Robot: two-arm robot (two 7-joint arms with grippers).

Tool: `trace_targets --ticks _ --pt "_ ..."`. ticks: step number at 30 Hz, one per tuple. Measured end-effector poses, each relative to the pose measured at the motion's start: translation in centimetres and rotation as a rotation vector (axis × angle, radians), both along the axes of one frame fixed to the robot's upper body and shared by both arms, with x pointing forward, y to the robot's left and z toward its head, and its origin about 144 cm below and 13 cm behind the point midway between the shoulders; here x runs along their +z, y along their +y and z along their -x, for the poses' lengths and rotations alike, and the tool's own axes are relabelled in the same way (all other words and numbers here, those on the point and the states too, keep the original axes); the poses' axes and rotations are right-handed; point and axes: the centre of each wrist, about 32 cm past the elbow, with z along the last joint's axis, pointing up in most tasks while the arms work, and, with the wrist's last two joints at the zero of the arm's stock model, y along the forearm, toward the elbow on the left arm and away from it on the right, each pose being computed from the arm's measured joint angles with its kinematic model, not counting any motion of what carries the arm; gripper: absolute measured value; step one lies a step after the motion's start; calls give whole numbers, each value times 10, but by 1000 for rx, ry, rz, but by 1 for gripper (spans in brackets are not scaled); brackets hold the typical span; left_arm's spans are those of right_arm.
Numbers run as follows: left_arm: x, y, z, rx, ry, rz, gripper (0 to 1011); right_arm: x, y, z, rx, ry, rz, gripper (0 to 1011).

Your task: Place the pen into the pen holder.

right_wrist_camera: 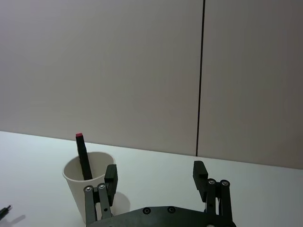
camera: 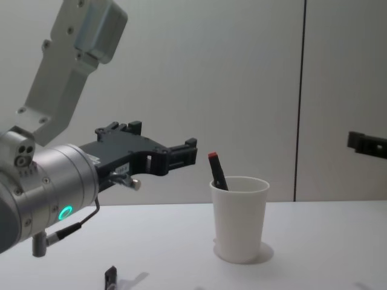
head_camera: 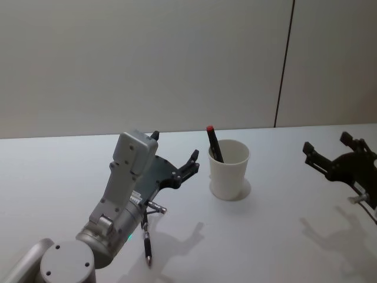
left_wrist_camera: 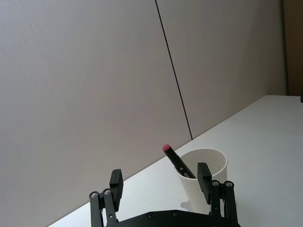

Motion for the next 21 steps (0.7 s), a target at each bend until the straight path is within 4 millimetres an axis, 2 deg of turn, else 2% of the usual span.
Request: trace_targets --ticks 21 --pt "0 0 0 3 4 0 1004 -1 -7 16 -27 51 19 1001"
